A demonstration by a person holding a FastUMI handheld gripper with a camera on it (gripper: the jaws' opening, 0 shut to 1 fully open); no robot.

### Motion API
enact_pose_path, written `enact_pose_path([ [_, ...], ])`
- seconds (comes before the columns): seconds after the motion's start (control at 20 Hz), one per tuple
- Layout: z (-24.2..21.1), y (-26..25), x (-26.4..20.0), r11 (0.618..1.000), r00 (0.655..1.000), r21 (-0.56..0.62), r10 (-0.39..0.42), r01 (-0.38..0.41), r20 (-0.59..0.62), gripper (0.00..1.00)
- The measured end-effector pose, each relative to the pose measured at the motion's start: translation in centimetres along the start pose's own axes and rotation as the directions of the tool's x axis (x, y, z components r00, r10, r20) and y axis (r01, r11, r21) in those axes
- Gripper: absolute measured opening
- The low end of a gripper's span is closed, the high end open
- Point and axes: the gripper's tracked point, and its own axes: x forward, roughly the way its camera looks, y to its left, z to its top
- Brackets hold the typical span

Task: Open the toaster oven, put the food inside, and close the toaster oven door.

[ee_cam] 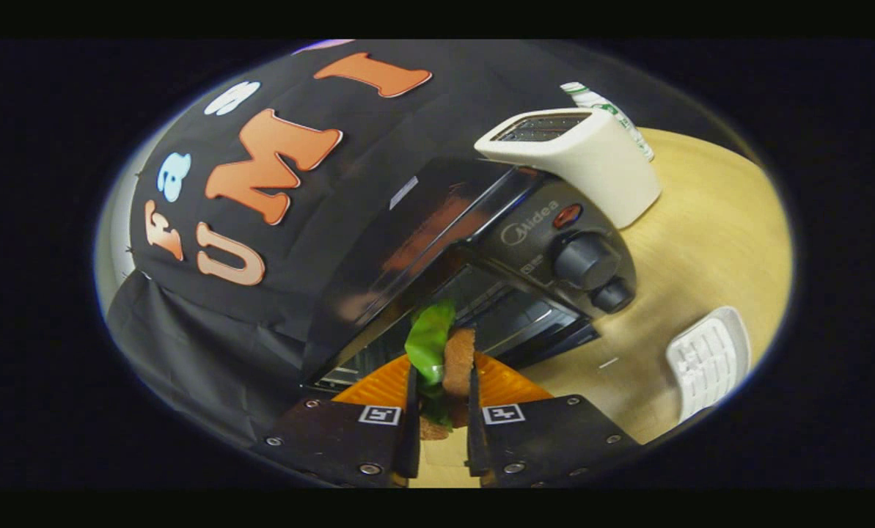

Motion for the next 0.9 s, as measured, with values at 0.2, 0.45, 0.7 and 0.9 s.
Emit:
enact_pose_path([
  [0.2, -0.4, 1.0, 2.4, 0.999, 0.999, 0.03, 0.044, -0.045, 0.029, 0.26],
  [0.45, -0.4, 1.2, 4.8, 0.99, 0.992, 0.113, 0.076, -0.087, 0.102, 0.26],
  [0.7, -1.4, 1.5, 6.3, 0.98, 0.983, 0.165, 0.084, -0.11, 0.161, 0.26],
  [0.9, -1.0, 1.6, 7.2, 0.976, 0.978, 0.195, 0.06, -0.099, 0.198, 0.26],
])
